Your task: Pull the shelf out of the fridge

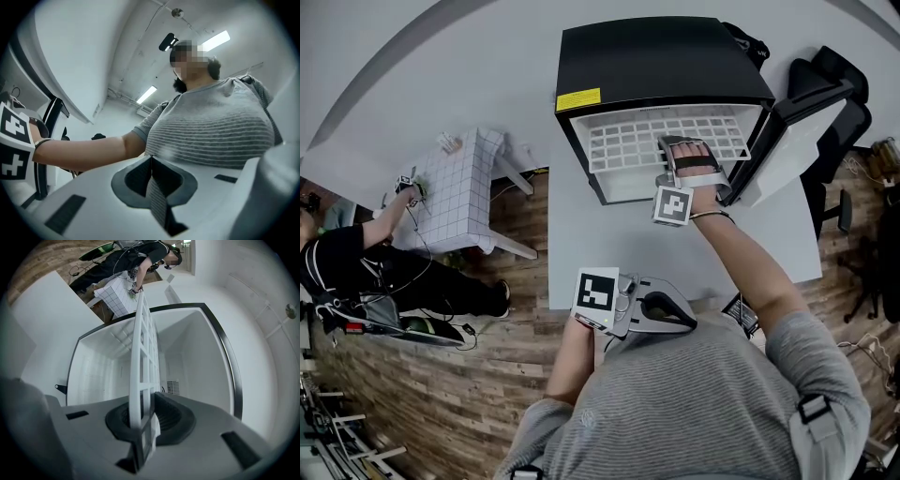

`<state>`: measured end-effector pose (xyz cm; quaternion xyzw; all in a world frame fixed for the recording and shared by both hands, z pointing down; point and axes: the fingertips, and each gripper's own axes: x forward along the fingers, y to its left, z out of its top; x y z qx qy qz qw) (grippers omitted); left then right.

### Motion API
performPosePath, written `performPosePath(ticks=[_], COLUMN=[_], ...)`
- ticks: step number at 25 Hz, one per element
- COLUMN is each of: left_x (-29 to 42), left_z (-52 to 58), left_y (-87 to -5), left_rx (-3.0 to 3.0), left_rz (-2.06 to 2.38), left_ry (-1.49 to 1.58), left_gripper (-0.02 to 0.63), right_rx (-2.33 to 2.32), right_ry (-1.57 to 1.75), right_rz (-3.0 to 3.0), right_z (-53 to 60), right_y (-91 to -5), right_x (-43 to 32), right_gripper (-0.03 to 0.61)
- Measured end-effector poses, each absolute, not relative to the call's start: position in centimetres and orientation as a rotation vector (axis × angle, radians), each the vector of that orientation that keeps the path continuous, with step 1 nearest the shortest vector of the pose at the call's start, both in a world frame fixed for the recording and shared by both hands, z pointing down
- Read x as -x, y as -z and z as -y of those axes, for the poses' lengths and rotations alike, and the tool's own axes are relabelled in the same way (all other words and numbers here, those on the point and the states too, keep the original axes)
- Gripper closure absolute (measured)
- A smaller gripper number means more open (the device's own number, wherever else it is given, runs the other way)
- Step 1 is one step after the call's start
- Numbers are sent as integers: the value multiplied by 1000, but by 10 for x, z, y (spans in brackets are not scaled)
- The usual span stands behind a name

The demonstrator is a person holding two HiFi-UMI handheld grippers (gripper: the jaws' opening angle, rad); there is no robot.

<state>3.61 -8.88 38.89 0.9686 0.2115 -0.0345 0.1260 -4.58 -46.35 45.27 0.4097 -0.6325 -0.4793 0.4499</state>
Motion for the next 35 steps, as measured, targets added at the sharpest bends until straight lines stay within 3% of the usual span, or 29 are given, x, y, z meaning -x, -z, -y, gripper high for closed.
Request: performPosePath(ticks=[7,19,35], left_x=[-34,25,47], left_z=[108,220,229], left_y=[-380,-377,-375], left_rx=[-2886,-2981,-2900], left_rz=[-489,764,998], left_ry=[119,204,226], left_gripper=[603,602,601], right_rx=[-1022,-1006,-999], right_ry=[1205,1173,1189], right_rz=[1544,1579,1584], right_z=[463,462,440], right_y=[-447,-453,-455], right_x=[46,46,41], right_gripper=[543,543,543])
